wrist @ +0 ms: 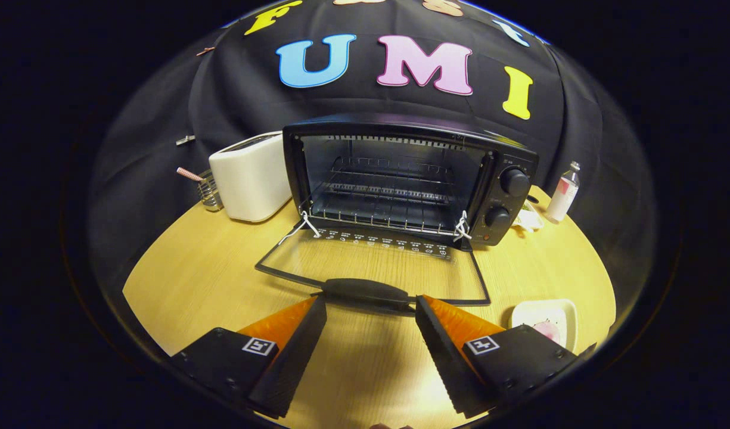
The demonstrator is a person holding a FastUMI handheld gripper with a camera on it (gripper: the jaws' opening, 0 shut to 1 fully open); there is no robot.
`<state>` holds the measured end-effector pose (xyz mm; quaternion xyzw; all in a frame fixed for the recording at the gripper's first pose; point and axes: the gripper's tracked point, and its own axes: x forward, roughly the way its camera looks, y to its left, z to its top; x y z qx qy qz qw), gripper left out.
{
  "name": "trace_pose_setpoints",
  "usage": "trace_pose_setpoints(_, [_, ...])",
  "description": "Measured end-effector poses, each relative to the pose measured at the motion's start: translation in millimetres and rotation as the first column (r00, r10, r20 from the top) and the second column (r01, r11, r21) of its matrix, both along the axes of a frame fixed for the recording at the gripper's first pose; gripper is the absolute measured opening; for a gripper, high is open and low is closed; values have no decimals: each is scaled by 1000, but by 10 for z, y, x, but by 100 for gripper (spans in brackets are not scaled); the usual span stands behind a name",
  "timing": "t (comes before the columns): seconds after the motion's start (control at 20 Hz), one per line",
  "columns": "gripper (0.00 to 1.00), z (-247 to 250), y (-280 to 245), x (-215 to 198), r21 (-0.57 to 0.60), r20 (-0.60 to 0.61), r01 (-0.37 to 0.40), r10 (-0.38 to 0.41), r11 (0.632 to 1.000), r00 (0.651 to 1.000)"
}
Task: Open the toaster oven, put the food inside, and close the toaster oven door.
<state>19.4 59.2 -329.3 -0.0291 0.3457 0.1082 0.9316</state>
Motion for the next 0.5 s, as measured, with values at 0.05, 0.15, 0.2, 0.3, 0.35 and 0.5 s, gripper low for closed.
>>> trace_pose_setpoints(0.05, [100, 51, -49, -1, 1, 9, -10, 10, 1000, 1000])
trace_pose_setpoints(0.15, [99, 175, -184, -41, 32, 12, -18, 17, 999, 1000])
trace_pose_setpoints(0.2, [99, 251, -279, -49, 47, 14, -15, 14, 999, 1000])
trace_pose_setpoints(0.3, [99, 398, -534, -36, 65, 22, -6, 5, 998, 1000])
trace_pose_setpoints(0.35, [99, 448, -688, -29, 69, 23, 1, -2, 998, 1000])
trace_pose_setpoints(0.5, [99, 553, -1218, 5, 77, 13, 38, -39, 996, 999])
